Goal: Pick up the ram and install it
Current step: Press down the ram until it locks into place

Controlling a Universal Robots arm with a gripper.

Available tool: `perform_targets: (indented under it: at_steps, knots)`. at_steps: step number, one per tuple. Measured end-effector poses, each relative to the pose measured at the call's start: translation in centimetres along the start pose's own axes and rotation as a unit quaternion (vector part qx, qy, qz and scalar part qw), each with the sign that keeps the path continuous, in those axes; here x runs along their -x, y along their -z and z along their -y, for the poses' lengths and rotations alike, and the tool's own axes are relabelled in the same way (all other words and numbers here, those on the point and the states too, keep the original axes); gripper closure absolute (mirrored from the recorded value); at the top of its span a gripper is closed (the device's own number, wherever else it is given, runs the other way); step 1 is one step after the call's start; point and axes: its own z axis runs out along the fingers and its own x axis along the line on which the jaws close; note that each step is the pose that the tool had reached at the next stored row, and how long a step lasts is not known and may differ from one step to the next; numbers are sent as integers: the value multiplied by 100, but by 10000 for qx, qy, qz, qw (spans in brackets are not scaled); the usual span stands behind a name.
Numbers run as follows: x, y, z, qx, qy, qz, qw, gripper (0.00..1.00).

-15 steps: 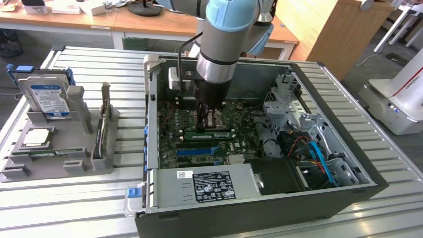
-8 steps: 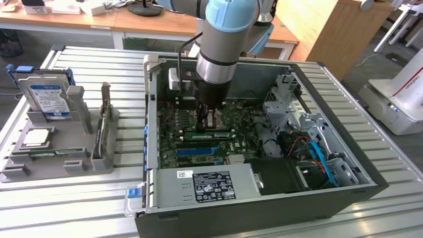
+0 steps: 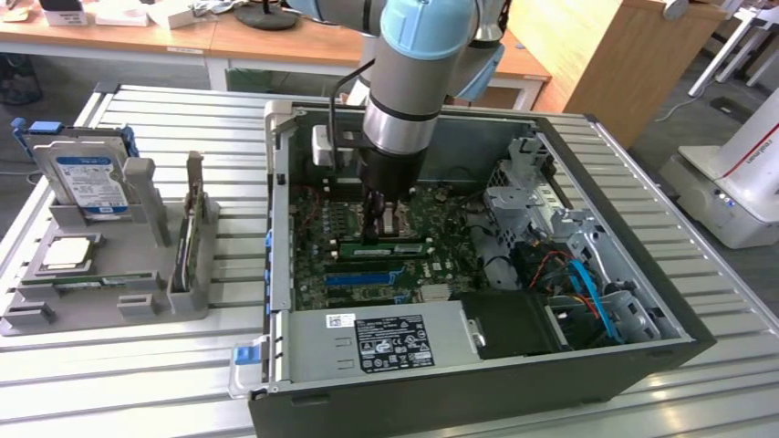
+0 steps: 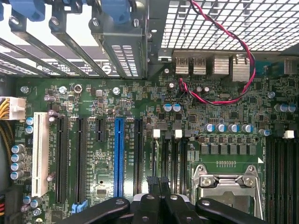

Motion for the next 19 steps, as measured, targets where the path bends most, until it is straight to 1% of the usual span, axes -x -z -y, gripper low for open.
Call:
perform_targets:
  at_steps: [19]
  knots:
    - [0,-29,1,0,0,1,10000,89]
